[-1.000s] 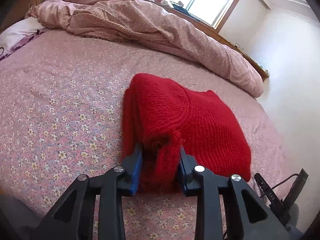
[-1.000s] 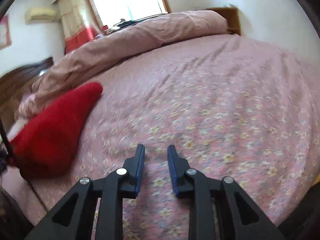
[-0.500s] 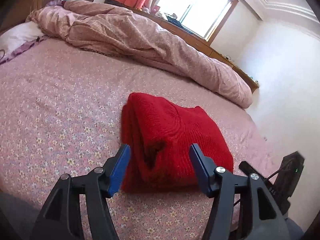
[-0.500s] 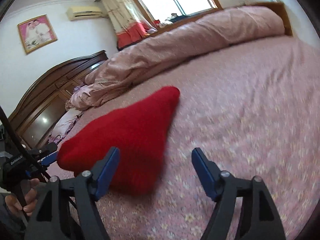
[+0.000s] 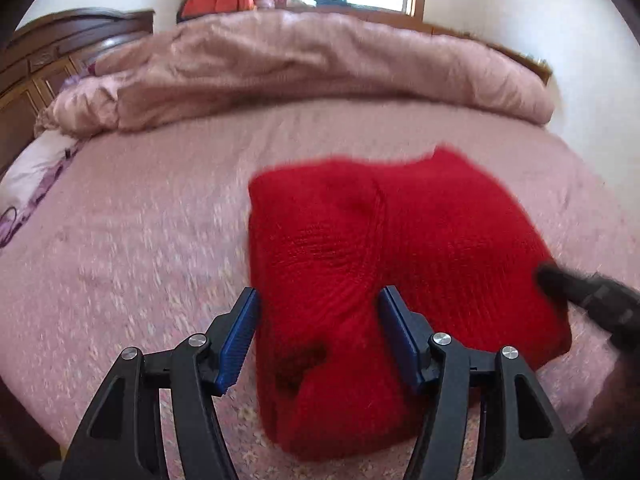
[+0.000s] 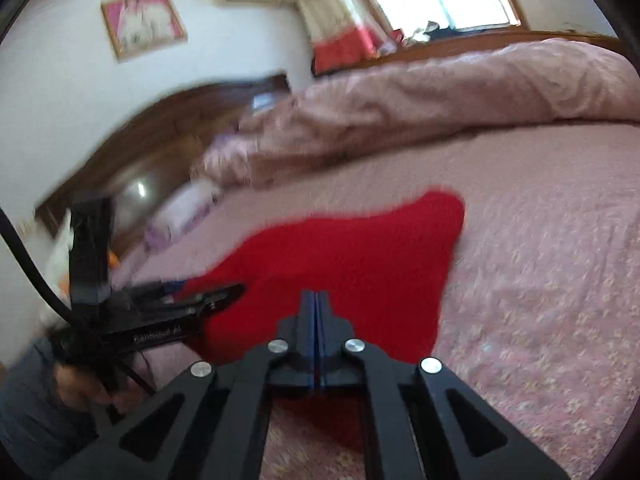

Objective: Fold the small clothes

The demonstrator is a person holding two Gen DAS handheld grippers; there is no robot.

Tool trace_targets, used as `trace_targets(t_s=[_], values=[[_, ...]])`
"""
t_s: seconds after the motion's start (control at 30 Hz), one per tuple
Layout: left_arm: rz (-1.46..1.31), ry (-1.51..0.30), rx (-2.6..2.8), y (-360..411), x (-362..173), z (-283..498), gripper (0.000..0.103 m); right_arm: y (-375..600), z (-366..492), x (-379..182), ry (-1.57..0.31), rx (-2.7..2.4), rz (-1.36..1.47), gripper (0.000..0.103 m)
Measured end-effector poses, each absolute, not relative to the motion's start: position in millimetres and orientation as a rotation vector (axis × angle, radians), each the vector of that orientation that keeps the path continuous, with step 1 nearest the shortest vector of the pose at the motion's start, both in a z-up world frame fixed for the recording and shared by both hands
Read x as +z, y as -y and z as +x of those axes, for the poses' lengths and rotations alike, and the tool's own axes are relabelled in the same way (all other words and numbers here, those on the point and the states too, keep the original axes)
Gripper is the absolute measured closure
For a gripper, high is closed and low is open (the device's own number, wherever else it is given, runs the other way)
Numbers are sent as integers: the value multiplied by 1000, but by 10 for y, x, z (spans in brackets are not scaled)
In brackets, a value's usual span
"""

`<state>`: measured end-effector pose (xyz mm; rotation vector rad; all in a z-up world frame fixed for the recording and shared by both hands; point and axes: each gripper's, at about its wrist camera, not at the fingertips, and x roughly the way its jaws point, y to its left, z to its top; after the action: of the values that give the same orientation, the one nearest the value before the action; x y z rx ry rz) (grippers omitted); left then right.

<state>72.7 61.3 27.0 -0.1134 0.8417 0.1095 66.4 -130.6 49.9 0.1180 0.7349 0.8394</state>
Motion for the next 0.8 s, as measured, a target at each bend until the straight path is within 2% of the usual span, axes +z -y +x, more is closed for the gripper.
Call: trace_targets(t_s=[0.07, 0.27, 0.33, 0.37, 0.4, 0.47, 0.57, 0.67, 0.8], values=[[-114, -839, 118, -620, 267, 727, 45, 1245, 676, 302, -788, 861, 122, 103], [-176, -840, 87, -759, 259, 674, 35, 1469, 821, 344, -824, 914, 342, 103], [-191, -851, 69, -820, 257, 622, 27, 1626, 911, 334, -841, 911, 463, 93], [-210, -866, 66, -885, 227, 600, 16, 1717, 945, 331, -842, 894, 516, 76], [-247, -892, 70, -972, 171, 602, 5, 1822, 976, 325, -831, 867, 564, 46], [-364, -941, 21, -1139, 49, 647, 3, 1961, 1048, 292, -816, 821, 613, 15], [-506, -991, -84, -1304, -90, 752, 3, 1965, 1198, 150, -923, 813, 640, 15], [-496, -996, -167, -1294, -98, 848, 3, 1919, 1268, -23, -1047, 745, 561, 14], [-561, -987, -286, -1281, -161, 1019, 4, 1934, 1355, -120, -1084, 820, 645, 14]])
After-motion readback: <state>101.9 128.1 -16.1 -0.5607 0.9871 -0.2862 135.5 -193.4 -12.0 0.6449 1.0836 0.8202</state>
